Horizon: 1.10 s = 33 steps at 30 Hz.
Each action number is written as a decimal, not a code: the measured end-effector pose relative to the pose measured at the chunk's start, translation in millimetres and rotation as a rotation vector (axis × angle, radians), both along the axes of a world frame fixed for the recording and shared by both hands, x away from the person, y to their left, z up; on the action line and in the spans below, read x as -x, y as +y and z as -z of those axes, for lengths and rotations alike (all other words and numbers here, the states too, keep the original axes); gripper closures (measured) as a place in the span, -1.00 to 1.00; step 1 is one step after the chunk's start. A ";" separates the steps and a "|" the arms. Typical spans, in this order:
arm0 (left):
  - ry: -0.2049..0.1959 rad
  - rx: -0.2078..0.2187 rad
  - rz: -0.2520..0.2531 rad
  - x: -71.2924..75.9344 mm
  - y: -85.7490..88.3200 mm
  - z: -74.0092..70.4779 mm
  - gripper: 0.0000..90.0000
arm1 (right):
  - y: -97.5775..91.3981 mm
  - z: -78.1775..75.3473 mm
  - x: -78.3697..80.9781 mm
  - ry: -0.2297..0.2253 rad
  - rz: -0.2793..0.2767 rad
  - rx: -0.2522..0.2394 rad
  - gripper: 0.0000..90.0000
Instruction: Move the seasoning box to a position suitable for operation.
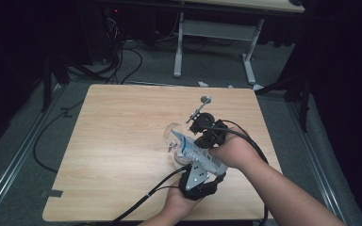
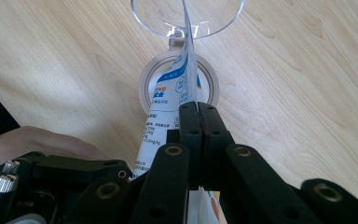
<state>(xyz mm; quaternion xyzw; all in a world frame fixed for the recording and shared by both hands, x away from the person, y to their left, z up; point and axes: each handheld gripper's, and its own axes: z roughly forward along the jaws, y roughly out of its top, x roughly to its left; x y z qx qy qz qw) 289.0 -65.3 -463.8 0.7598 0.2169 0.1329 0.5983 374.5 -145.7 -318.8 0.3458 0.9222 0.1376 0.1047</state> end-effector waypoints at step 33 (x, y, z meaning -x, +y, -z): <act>0.001 0.014 -0.012 -1.2 0.8 -1.2 0.24 | 4.5 0.1 -2.1 -0.008 -0.004 0.009 1.00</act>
